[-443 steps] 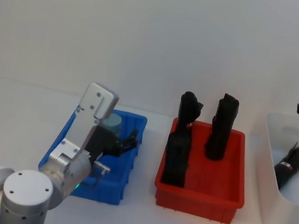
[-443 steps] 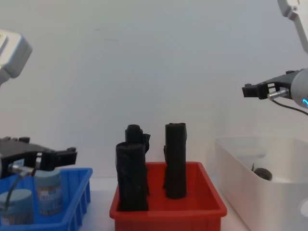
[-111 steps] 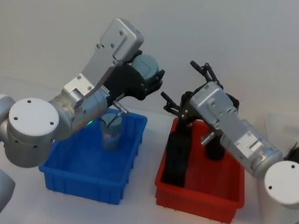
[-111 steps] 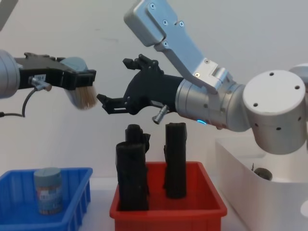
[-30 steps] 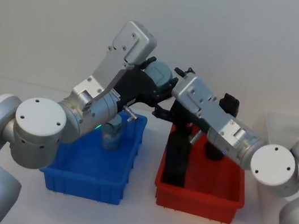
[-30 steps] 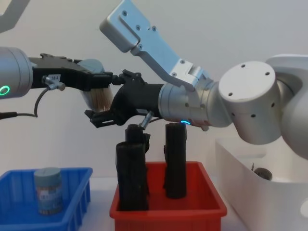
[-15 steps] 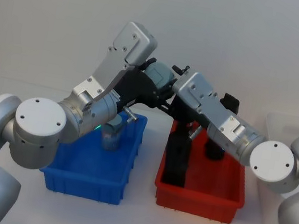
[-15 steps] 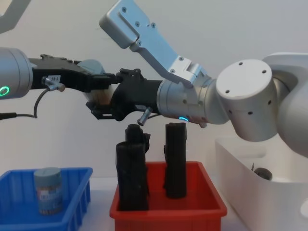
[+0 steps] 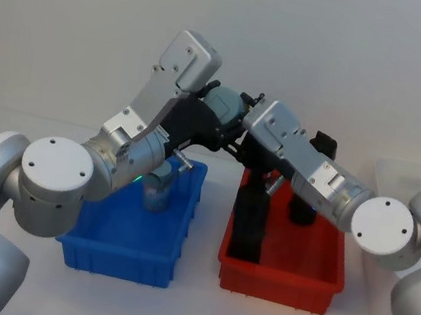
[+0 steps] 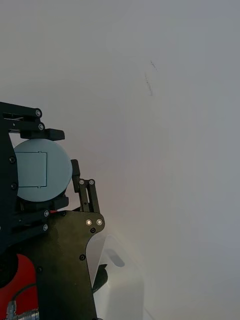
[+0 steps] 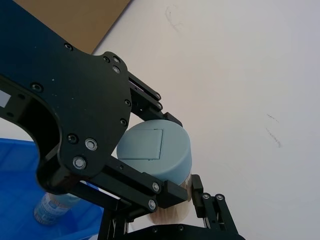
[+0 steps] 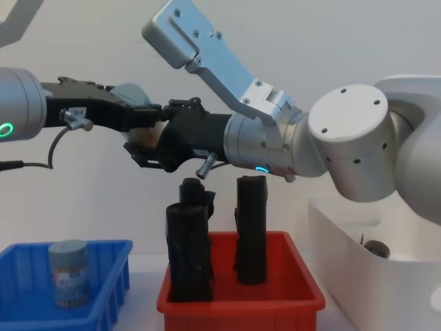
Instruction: Pick the cotton swabs from the blue box and place them into the white box.
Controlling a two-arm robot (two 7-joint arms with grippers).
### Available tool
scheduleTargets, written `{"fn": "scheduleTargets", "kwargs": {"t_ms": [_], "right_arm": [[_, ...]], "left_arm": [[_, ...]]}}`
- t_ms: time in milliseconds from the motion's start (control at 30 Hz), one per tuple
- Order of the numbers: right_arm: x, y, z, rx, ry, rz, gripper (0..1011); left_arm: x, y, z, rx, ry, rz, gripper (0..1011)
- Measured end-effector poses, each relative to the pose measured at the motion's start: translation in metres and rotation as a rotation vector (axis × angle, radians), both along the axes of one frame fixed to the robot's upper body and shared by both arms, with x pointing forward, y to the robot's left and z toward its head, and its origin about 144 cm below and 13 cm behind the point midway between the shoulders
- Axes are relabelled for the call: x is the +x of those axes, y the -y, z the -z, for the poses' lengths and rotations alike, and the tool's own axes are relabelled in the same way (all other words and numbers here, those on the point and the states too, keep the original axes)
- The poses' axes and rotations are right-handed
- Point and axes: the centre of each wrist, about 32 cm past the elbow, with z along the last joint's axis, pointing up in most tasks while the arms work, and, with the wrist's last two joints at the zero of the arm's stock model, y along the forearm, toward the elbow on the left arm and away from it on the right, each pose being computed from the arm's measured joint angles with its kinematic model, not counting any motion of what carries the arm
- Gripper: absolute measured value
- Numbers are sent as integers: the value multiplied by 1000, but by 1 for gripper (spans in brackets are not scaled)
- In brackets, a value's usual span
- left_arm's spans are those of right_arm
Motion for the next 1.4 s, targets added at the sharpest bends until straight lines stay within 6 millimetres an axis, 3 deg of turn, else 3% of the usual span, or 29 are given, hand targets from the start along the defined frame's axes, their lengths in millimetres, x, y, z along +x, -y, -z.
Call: {"fn": "scheduleTargets", "kwargs": {"t_ms": [200, 267, 567, 1400], "right_arm": [[0, 0, -1, 4, 2, 3, 648], [0, 0, 0, 4, 2, 3, 648], [1, 0, -1, 5, 4, 5, 648], [1, 29, -2, 53, 49, 278, 648]], "left_arm": [[0, 0, 0, 1, -4, 0, 718], [0, 0, 0, 1, -4, 0, 811], [0, 0, 0, 1, -4, 1, 1003], [0, 0, 0, 0, -2, 1, 1002]]}}
